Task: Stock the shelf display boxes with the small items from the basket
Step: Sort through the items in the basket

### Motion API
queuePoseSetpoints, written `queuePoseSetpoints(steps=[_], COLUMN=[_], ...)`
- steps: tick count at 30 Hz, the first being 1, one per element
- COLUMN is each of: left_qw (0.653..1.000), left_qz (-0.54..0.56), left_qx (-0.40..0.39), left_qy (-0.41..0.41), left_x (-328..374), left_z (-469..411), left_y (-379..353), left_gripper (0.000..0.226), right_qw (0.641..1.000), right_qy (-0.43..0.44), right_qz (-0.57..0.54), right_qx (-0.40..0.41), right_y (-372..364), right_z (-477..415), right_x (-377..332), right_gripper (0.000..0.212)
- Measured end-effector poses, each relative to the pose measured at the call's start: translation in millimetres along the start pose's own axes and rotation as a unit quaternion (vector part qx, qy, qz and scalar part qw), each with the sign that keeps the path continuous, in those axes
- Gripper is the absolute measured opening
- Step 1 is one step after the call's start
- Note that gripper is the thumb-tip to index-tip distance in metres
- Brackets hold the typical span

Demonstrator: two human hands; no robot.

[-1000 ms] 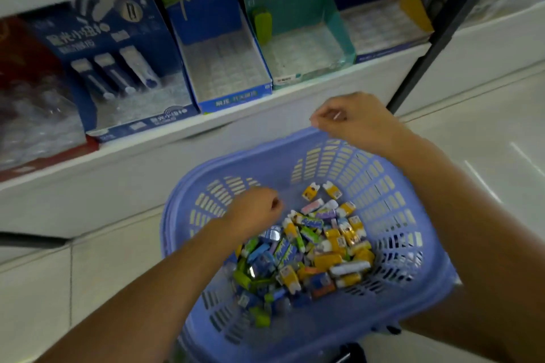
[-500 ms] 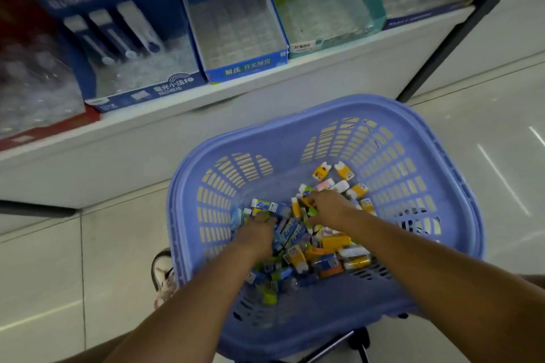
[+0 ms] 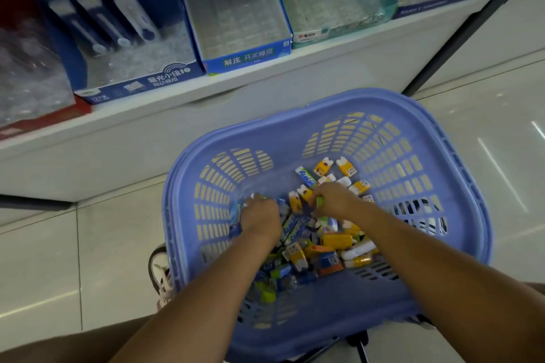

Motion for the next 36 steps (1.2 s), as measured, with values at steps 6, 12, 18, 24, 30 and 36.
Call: queuePoseSetpoints(steps=[6,12,18,24,30,36], left_qw=[0.848,0.803,0.892,0.878,0.910,0.884], left_qz=[0.500,0.563,0.377,0.402,0.310,0.088], left_qx=[-0.152,-0.151,-0.074,-0.006,0.184,0.381], left_qy=[-0.092,-0.126,-0.238,-0.261,-0.203,-0.257], left_x=[62,59,53,6,-59,-60], left_z=[16,19,47,75,93,104], left_y=[19,97,176,242,288,312], left_gripper=[0.024,0.016,0.026,0.015,0.057,0.037], right_qw=[0.919,0.856,0.842,0.777,0.765,0.778], right_qy=[0.000,0.147,0.215,0.233,0.273,0.291], right_qz=[-0.389,-0.482,-0.491,-0.577,-0.523,-0.371], right_qx=[-0.067,-0.113,-0.054,0.091,0.257,0.415], right_y=[36,100,151,203,249,309], right_z=[28,66,98,116,126,104], right_x=[-4,-46,-78,-100,-138,-201], right_gripper=[0.018,0.048,0.045,0.037,0.022,0.023])
Point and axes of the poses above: each hand's wrist, its own z-axis away from the middle knuckle, its own y-axis out of the back of the hand, x = y × z, the point moved 9 cm from there along -z, towards the middle knuckle, and after that the axes turned 2 degrees about -z, right-handed, at the moved point
